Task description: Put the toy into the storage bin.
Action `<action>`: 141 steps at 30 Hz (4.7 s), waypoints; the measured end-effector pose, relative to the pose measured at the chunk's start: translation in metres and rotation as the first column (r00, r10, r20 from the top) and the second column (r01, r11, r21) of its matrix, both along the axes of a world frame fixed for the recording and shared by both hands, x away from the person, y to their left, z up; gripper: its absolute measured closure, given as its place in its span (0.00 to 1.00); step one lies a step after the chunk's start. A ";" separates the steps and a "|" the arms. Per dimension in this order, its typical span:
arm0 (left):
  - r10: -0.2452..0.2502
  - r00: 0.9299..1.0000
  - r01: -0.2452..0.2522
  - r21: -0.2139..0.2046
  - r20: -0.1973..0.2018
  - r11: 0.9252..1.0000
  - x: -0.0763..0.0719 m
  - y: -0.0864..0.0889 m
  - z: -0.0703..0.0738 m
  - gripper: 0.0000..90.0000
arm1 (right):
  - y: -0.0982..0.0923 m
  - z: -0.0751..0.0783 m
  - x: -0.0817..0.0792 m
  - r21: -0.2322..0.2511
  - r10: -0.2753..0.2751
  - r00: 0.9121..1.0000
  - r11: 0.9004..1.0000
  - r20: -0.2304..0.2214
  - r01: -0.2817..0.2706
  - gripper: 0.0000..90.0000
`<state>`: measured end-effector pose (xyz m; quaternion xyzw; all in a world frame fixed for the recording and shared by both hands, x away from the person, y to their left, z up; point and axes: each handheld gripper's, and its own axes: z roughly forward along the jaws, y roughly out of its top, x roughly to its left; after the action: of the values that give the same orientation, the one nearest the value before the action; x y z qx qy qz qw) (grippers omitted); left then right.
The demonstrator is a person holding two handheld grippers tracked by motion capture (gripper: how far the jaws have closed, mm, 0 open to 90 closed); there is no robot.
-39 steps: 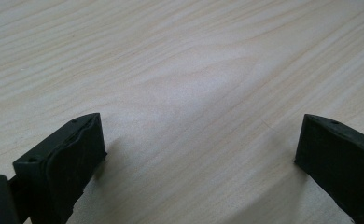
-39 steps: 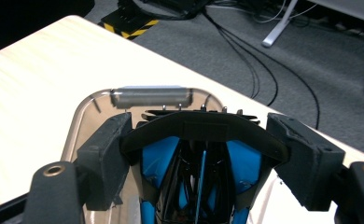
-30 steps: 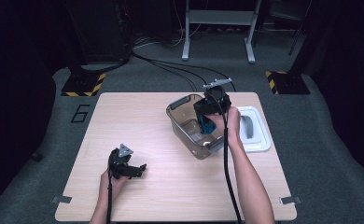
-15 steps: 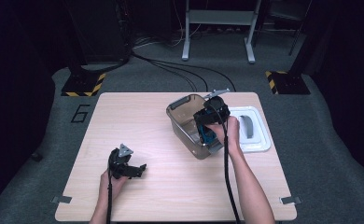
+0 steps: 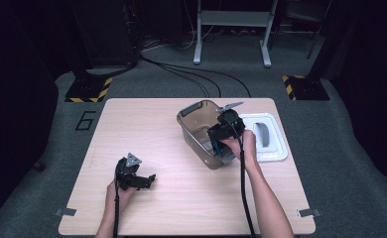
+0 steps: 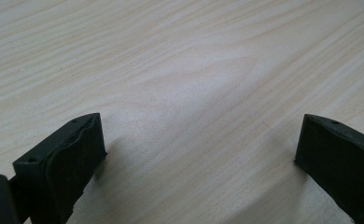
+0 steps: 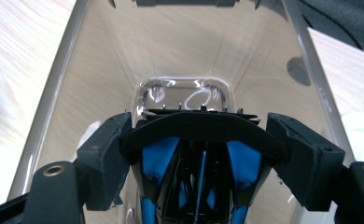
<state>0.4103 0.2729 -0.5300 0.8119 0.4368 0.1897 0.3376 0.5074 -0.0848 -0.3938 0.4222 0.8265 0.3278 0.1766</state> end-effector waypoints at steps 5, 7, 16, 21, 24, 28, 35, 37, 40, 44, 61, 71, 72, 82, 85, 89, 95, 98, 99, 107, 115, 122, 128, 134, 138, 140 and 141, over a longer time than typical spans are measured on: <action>-0.001 1.000 0.001 0.002 -0.004 1.000 0.000 0.000 0.000 0.02 | -0.001 -0.003 -0.001 -0.008 0.000 1.000 1.000 -0.022 0.000 0.27; -0.002 1.000 0.002 0.002 -0.004 1.000 0.000 0.000 0.000 0.02 | 0.000 -0.003 -0.002 -0.016 0.005 1.000 1.000 -0.031 -0.005 0.27; 0.000 1.000 0.000 0.001 -0.001 1.000 0.000 0.000 0.000 0.02 | 0.001 -0.004 -0.006 -0.038 0.018 0.998 0.999 -0.064 -0.021 0.27; 0.000 1.000 0.000 0.000 0.000 1.000 0.000 0.000 0.000 0.02 | 0.000 -0.002 -0.009 -0.056 0.023 0.997 0.998 -0.079 -0.028 0.27; 0.000 1.000 0.000 0.000 0.000 1.000 0.000 0.000 0.000 0.02 | -0.001 -0.001 -0.010 -0.064 0.024 0.996 0.998 -0.091 -0.030 0.27; 0.000 1.000 0.000 -0.001 0.000 1.000 0.000 0.000 0.000 0.02 | -0.001 0.001 -0.011 -0.075 0.022 0.995 0.997 -0.102 -0.030 0.27; 0.001 1.000 -0.001 -0.001 0.001 1.000 0.000 0.000 0.000 0.02 | -0.003 0.005 -0.013 -0.096 0.015 0.990 0.995 -0.137 -0.028 0.27; 0.000 1.000 0.000 0.000 0.000 1.000 0.000 0.000 0.000 0.02 | -0.004 0.005 -0.013 -0.096 0.008 0.989 0.995 -0.146 -0.022 0.27; 0.001 1.000 -0.001 0.000 0.000 1.000 0.000 0.000 0.000 0.02 | -0.006 0.006 -0.013 -0.090 -0.001 0.987 0.996 -0.161 -0.013 0.27; 0.001 1.000 -0.001 0.000 0.001 1.000 0.000 0.000 0.000 0.01 | -0.009 0.007 -0.013 -0.086 -0.004 0.986 0.996 -0.170 -0.011 0.27; 0.000 1.000 0.000 0.000 0.000 1.000 0.000 0.000 0.000 0.02 | -0.017 0.011 -0.019 -0.120 -0.015 0.973 0.993 -0.232 -0.013 0.26; -0.001 1.000 0.001 0.001 -0.003 1.000 0.000 0.000 0.000 0.02 | -0.013 0.011 -0.021 -0.141 -0.013 0.974 0.990 -0.228 -0.020 0.26; 0.000 1.000 0.000 0.001 -0.001 1.000 0.000 0.000 0.000 0.02 | -0.013 0.011 -0.021 -0.142 -0.013 0.973 0.990 -0.228 -0.020 0.26; 0.001 1.000 -0.001 0.000 0.000 1.000 0.000 0.000 0.000 0.02 | -0.010 0.010 -0.023 -0.158 -0.014 0.975 0.987 -0.222 -0.022 0.26; 0.000 1.000 0.000 0.000 0.000 1.000 0.000 0.000 0.000 0.02 | -0.010 0.010 -0.023 -0.159 -0.014 0.975 0.987 -0.223 -0.022 0.26; 0.000 1.000 0.000 0.000 -0.001 1.000 0.000 0.000 0.000 0.02 | -0.010 0.010 -0.022 -0.159 -0.014 0.975 0.987 -0.223 -0.023 0.26; 0.001 1.000 -0.001 0.000 0.000 1.000 0.000 0.000 0.000 0.02 | -0.010 0.011 -0.022 -0.159 -0.015 0.975 0.987 -0.222 -0.021 0.26; 0.000 1.000 0.000 0.001 -0.001 1.000 0.000 0.000 0.000 0.02 | -0.010 0.011 -0.023 -0.157 -0.016 0.975 0.987 -0.222 -0.020 0.26; 0.001 1.000 -0.001 0.000 0.000 1.000 0.000 0.000 0.000 0.02 | -0.010 0.011 -0.023 -0.158 -0.016 0.975 0.987 -0.222 -0.019 0.26; -0.001 1.000 0.001 0.001 -0.003 1.000 0.000 0.000 0.000 0.01 | -0.011 0.011 -0.023 -0.156 -0.019 0.973 0.988 -0.229 -0.017 0.23; 0.000 1.000 0.000 0.000 0.000 1.000 0.000 0.000 0.000 0.01 | -0.014 0.014 -0.026 -0.136 -0.012 0.974 0.990 -0.228 -0.020 0.16; 0.000 1.000 0.000 0.000 0.000 1.000 0.000 0.000 0.000 0.02 | -0.019 0.019 -0.033 -0.116 -0.002 0.979 0.993 -0.206 -0.022 0.03; 0.000 1.000 0.000 0.000 0.000 1.000 0.000 0.000 0.000 0.01 | -0.032 0.027 -0.041 -0.091 -0.003 0.983 0.996 -0.186 -0.014 0.00; 0.000 1.000 0.000 0.000 0.000 1.000 0.000 0.000 0.000 0.01 | -0.055 0.033 -0.045 -0.068 -0.032 0.985 0.997 -0.168 0.020 0.00; -0.001 1.000 0.001 -0.002 0.000 1.000 0.000 0.000 0.000 0.01 | -0.075 0.035 -0.048 -0.046 -0.073 0.984 0.997 -0.160 0.067 0.00; -0.001 1.000 0.001 -0.001 -0.001 1.000 0.000 0.000 0.000 0.01 | -0.086 0.035 -0.048 -0.037 -0.097 0.983 0.995 -0.156 0.092 0.00; -0.001 1.000 0.001 -0.002 0.000 1.000 0.000 0.000 0.000 0.01 | -0.091 0.034 -0.049 -0.035 -0.112 0.982 0.994 -0.152 0.108 0.00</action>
<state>0.4106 0.2727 -0.5300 0.8119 0.4367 0.1890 0.3383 0.4586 -0.1756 -0.3596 0.4888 0.8174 0.2731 0.1356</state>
